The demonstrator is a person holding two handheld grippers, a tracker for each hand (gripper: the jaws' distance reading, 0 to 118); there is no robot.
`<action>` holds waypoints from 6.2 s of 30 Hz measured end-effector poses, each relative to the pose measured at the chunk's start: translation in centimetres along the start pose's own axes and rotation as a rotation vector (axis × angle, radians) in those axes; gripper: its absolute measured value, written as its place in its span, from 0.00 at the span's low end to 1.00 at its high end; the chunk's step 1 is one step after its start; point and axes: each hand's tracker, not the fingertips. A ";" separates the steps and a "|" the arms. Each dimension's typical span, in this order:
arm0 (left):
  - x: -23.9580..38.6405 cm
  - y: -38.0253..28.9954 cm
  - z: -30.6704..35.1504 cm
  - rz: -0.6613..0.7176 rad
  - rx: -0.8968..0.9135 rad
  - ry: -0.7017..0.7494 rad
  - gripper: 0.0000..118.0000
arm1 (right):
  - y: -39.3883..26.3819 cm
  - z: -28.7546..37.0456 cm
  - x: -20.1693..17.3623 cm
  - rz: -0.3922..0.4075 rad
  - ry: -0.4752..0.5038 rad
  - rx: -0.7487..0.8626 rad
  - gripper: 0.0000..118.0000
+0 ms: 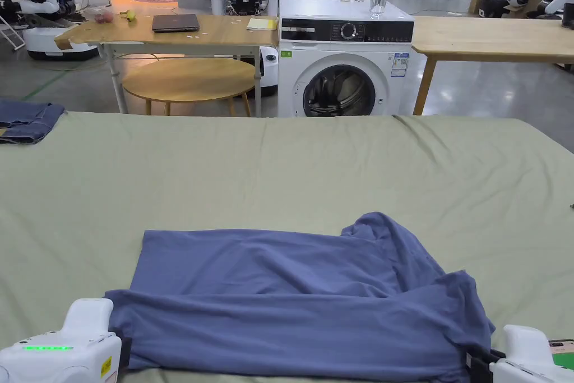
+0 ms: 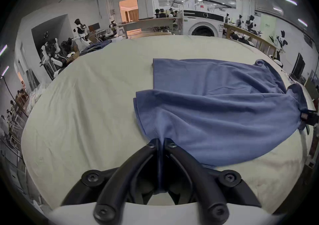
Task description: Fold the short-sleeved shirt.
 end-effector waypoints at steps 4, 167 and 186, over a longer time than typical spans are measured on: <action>-0.6 0.1 0.8 0.016 0.022 -0.012 0.00 | 0.6 2.3 -0.5 0.029 -0.006 0.059 0.03; -8.3 -17.1 4.6 1.066 0.050 -0.865 0.84 | -5.6 15.0 -15.4 0.216 0.155 0.334 0.00; 0.2 -8.1 13.1 -0.027 0.239 -0.144 0.00 | -6.1 14.7 -13.2 0.209 0.129 0.283 0.00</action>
